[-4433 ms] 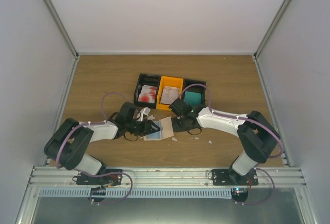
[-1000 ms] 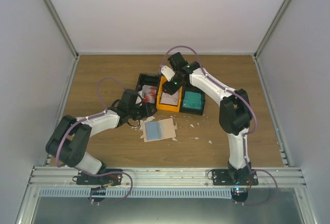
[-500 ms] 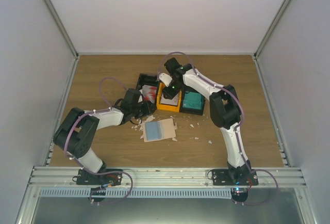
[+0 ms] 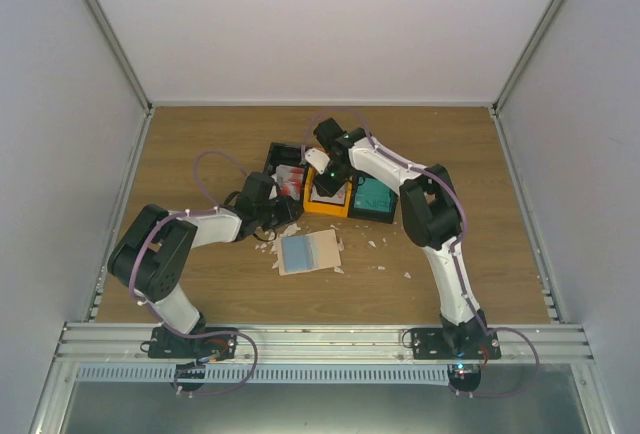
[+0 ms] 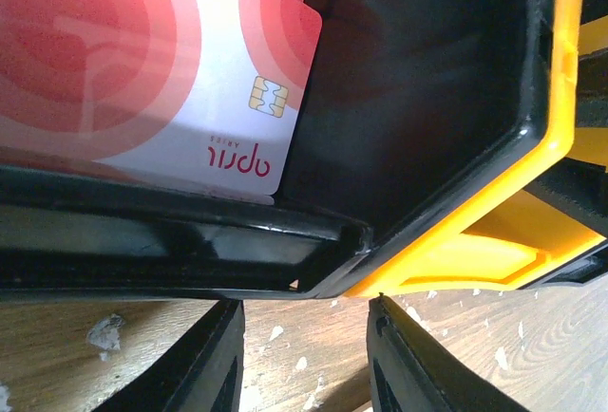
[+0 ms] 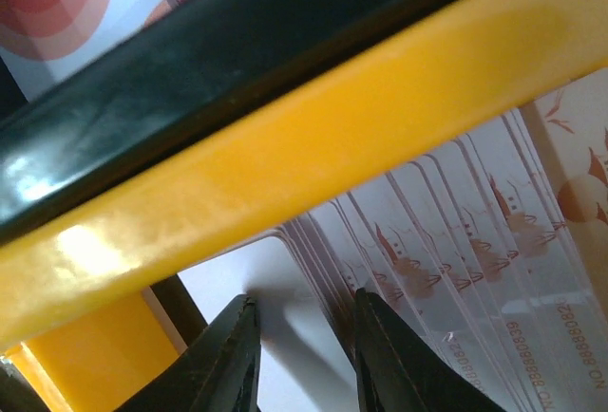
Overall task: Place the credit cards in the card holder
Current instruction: Pick up the credit card from the storage box, then insert the credit card into the card holder.
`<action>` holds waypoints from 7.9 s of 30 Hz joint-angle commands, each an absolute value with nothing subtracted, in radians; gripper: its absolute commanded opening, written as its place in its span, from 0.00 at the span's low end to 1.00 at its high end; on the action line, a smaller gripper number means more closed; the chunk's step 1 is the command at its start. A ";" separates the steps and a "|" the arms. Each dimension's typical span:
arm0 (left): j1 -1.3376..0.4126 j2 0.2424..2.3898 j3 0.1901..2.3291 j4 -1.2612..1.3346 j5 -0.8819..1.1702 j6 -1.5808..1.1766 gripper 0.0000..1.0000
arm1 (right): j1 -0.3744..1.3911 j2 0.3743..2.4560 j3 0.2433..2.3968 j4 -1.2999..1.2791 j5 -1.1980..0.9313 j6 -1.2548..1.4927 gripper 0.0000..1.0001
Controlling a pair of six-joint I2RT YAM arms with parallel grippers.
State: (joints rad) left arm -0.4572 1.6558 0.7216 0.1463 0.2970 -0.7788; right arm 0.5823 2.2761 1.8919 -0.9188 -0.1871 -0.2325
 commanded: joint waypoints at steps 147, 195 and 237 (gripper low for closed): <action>-0.453 1.032 0.521 0.248 0.794 -0.900 0.58 | 0.601 1.217 0.740 0.307 -0.788 1.090 0.00; -0.388 1.184 0.496 0.371 0.959 -0.908 0.00 | 0.602 1.264 0.637 0.359 -0.834 0.977 0.07; -0.385 1.371 0.527 -0.085 0.485 -0.686 0.42 | 0.604 1.561 0.586 0.408 -0.704 0.896 0.00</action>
State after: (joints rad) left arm -0.3862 1.3319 0.5270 -0.1501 0.4641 -0.6891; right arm 0.6044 1.5154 0.6022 0.2340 -0.6575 0.8509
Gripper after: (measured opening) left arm 0.443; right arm 0.017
